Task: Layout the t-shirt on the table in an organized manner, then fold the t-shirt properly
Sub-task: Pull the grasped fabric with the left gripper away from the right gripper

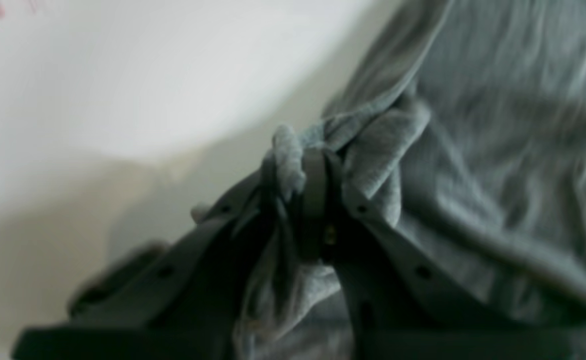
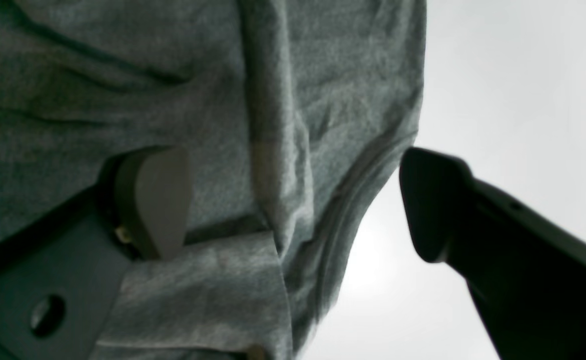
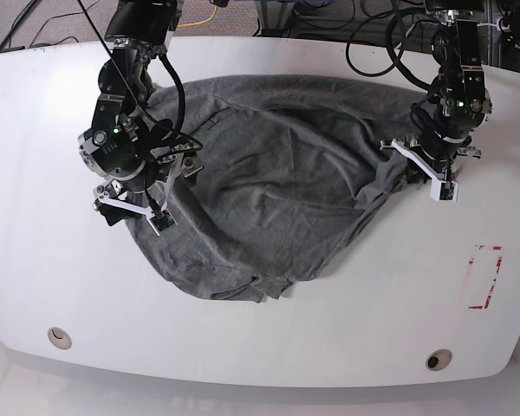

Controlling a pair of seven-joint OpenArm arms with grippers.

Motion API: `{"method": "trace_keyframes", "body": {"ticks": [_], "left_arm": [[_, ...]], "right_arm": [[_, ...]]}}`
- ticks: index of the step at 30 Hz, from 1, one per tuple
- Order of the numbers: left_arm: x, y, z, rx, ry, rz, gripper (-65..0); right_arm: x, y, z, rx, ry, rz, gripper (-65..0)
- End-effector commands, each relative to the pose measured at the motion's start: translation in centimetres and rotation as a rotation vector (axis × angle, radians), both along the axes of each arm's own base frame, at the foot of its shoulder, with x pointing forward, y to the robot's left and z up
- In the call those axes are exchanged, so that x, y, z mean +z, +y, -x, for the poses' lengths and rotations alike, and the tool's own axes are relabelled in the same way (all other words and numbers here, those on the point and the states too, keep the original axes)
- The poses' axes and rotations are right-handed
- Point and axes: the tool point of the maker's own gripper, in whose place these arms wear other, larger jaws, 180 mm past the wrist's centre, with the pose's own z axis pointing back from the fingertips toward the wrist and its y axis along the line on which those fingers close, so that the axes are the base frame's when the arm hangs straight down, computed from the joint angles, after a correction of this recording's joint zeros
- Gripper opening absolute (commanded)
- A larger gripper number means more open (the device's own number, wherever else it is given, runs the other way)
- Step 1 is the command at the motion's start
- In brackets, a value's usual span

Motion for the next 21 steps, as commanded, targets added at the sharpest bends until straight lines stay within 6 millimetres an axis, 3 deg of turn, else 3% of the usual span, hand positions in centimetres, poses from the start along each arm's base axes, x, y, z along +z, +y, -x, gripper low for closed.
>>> {"method": "trace_keyframes", "body": {"ticks": [1, 6, 9, 21], "left_arm": [[1.1, 0.6, -0.4, -0.012, -0.037, -0.027, -47.1], [0.7, 0.1, 0.0, -0.027, -0.024, -0.025, -21.7], [0.6, -0.1, 0.0, -0.031, -0.023, -0.024, -11.9], [1.7, 0.6, -0.8, -0.034, -0.050, -0.044, -10.3]], "right_arm": [[1.3, 0.1, -0.9, 0.006, -0.051, -0.008, -2.1], [1.3, 0.3, -0.9, 0.008, -0.052, -0.011, -2.1], [1.3, 0.3, -0.9, 0.008, -0.052, -0.011, -2.1], [1.4, 0.3, -1.0, 0.008, -0.055, -0.013, -2.1]]}}
